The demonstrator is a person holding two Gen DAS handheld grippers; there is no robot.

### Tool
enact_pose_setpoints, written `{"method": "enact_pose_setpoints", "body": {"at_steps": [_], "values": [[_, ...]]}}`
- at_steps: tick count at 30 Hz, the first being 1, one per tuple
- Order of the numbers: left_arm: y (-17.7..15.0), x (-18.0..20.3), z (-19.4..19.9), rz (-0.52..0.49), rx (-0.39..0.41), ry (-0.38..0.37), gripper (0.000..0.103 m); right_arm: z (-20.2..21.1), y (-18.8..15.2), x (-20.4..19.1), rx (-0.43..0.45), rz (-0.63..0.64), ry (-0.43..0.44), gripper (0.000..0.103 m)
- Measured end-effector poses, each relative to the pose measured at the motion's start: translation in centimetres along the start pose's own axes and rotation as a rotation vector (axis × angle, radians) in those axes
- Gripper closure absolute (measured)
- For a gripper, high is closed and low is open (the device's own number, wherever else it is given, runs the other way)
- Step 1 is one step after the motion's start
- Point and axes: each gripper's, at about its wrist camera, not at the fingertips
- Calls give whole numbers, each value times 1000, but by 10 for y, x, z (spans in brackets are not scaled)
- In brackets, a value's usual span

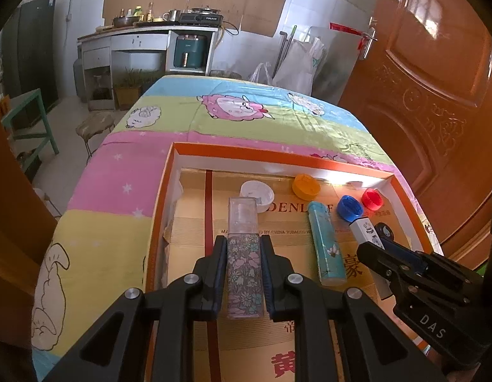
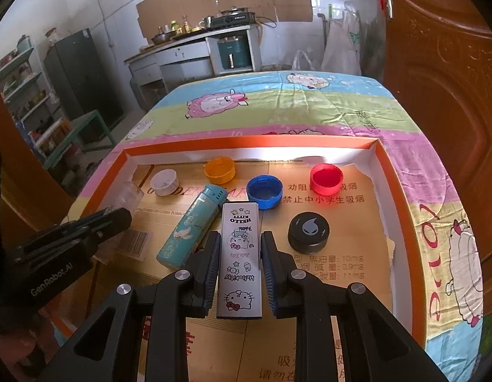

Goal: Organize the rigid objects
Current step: 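Lower and open both grippers to set the box and floral tube in the tray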

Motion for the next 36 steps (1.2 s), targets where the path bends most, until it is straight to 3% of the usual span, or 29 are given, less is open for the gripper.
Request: {"method": "enact_pose_setpoints", "body": {"at_steps": [20, 32, 36], "values": [[-3, 5, -9, -31, 1, 25, 82, -9, -2, -1, -14, 21, -15, 77], [-4, 6, -13, -43, -8, 1, 82, -10, -1, -4, -16, 30, -27, 72], [-5, 6, -10, -43, 1, 2, 78, -10, -1, -4, -15, 30, -27, 72]]}}
Point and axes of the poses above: each gripper's, at about its wrist camera, not at the fingertips, and z roughly against the way its jaws point, x to its right, y to its top, and after that the axes turned 5 degrees about -z, right-handed
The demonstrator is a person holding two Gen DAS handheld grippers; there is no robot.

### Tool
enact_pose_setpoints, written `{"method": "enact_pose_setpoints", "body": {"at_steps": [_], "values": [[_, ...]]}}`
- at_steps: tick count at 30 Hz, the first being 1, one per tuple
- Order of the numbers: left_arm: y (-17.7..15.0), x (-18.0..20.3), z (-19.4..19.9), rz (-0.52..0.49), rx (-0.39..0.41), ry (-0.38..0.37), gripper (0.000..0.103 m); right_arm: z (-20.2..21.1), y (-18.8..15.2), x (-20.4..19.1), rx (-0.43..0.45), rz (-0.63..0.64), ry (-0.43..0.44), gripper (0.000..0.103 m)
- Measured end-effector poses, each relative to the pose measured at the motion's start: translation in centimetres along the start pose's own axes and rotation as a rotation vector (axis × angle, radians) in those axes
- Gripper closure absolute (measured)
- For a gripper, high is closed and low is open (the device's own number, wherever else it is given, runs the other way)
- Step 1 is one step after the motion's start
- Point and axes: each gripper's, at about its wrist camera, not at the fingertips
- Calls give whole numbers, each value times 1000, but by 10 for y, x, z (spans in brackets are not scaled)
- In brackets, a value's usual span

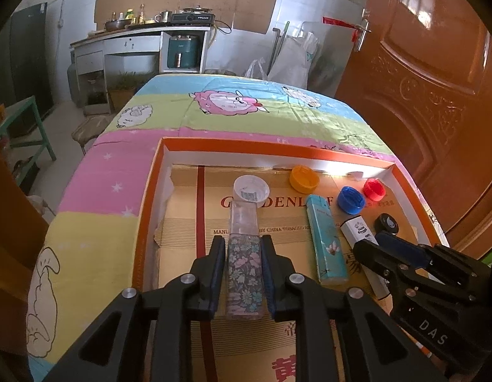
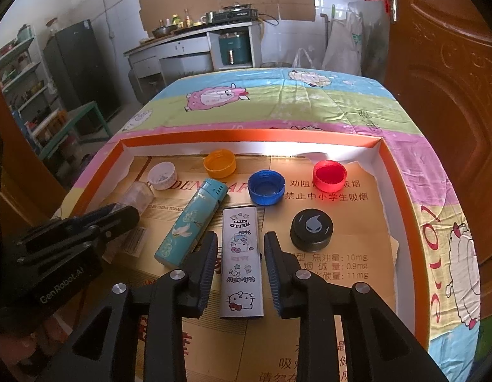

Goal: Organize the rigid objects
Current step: 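Lower and open both grippers to set the box and floral tube in the tray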

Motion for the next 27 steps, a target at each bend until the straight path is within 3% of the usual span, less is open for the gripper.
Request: {"method": "enact_pose_setpoints", "body": {"at_steps": [1, 3, 5, 27], "values": [[0, 0, 2, -1, 8, 2, 77, 0, 0, 0, 0, 0, 0, 72], [1, 1, 6, 0, 21, 9, 62, 2, 0, 0, 4, 1, 1, 72], [2, 0, 11, 6, 37, 12, 59, 5, 1, 0, 11, 2, 5, 72], [-11, -3, 83, 21, 113, 43, 58, 76, -10, 3, 88, -40, 14, 72]]}}
Point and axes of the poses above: each gripper's, at about its wrist camera, not at the fingertips, and z roughly against the way its jaws point, x to its right, y to its top, and after that the axes turned 5 degrees about -z, right-handed
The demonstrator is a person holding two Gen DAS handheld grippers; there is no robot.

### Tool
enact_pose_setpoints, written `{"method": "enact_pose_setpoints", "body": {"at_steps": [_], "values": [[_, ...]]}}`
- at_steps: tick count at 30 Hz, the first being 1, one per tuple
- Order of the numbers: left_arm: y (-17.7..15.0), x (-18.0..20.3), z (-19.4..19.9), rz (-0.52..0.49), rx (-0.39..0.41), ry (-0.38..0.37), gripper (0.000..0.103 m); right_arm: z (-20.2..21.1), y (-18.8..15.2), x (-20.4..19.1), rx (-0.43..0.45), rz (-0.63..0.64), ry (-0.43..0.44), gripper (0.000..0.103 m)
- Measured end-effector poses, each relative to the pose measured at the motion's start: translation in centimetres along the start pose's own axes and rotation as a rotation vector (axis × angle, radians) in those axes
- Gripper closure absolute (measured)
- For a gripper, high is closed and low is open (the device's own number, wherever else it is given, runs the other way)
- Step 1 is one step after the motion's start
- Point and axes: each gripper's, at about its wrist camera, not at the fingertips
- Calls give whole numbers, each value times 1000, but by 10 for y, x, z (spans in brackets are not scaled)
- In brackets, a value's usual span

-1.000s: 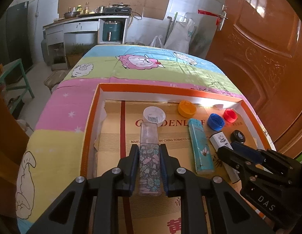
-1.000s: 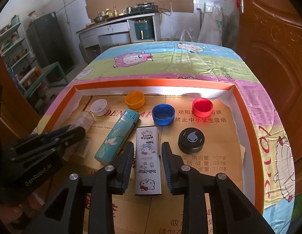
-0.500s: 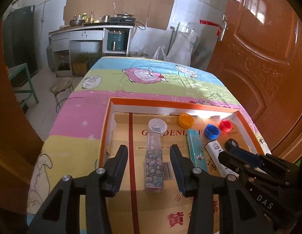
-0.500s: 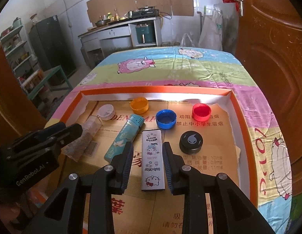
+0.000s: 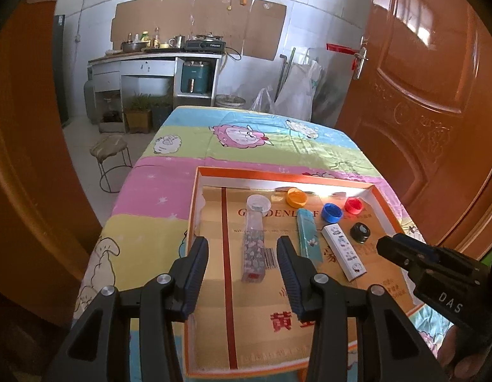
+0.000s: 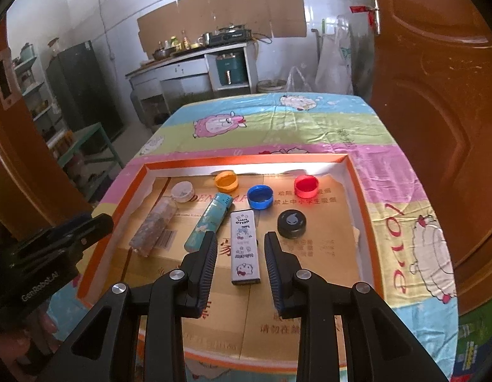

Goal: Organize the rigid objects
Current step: 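Lower and open both grippers to set the box and floral tube in the tray, then move the left gripper to the gold box while the right moves to the orange cap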

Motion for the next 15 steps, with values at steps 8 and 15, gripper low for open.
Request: {"method": "enact_pose_setpoints", "body": {"at_steps": [8, 15], "values": [[-13, 2, 22, 5, 13, -8, 58, 25, -10, 1, 12, -5, -9, 41], [-31, 14, 40, -7, 6, -37, 58, 48, -23, -1, 20, -11, -17, 41]]}}
Point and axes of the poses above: each gripper's, at about its wrist camera, not at the fingertips, and z roughly against the way its jaws point, x to its right, y to its top, and after that the axes turned 5 degrees about -z, right-handed
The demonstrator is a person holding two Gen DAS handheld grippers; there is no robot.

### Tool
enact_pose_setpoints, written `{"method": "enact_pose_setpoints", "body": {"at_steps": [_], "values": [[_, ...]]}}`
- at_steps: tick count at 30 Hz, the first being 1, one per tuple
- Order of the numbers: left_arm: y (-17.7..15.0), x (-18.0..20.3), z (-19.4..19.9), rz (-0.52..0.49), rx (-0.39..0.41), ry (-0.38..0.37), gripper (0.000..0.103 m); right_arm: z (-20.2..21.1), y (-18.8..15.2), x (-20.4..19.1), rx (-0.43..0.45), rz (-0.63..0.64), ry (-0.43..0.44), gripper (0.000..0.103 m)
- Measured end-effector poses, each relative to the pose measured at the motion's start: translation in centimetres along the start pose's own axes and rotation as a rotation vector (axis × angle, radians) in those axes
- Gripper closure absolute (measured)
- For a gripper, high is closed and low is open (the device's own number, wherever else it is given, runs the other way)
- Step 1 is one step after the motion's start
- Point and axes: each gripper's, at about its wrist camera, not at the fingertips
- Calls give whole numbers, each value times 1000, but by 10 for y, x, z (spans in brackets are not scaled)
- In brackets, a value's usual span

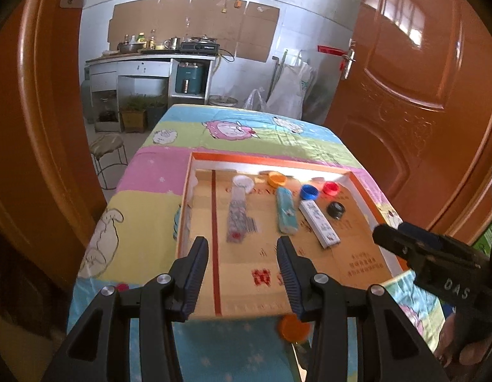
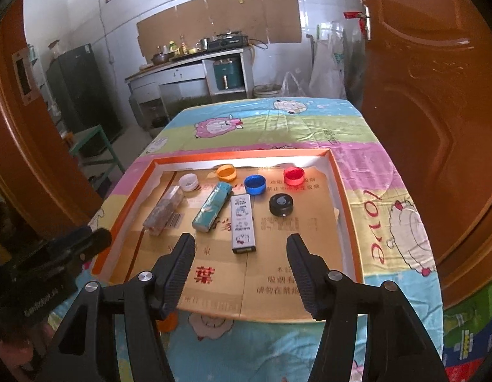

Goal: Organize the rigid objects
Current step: 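Move the left gripper to the gold box while the right moves to the orange cap, then close the left gripper on the gold box while the right grasps the orange cap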

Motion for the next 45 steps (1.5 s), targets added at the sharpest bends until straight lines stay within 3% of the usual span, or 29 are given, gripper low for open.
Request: {"method": "enact_pose_setpoints", "body": {"at_steps": [10, 19, 26, 28, 30, 38, 45], "values": [[-46, 34, 14, -32, -63, -88, 58, 34, -17, 4, 26, -31, -3, 41], [-79, 51, 17, -29, -61, -75, 58, 59, -33, 3, 50, -21, 2, 41], [-95, 53, 3, 5, -117, -92, 59, 77, -42, 8, 66, -20, -9, 41], [-99, 55, -1, -4, -132, -92, 63, 81, -44, 9, 67, -24, -9, 41], [-103, 54, 0, -10, -122, -79, 78, 83, -47, 10, 64, -25, -3, 41], [-105, 38, 8, 23, -81, -97, 83, 71, -60, 3, 21, -29, 29, 41], [-100, 3, 39, 61, -17, -41, 83, 39, -81, -21, -11, -20, 103, 41]]}}
Point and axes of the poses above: each gripper's, at about its wrist camera, not at the fingertips, and z roughly against the way its jaws point, x to its right, y to its top, and after that the axes turned 5 degrees about -z, right-handed
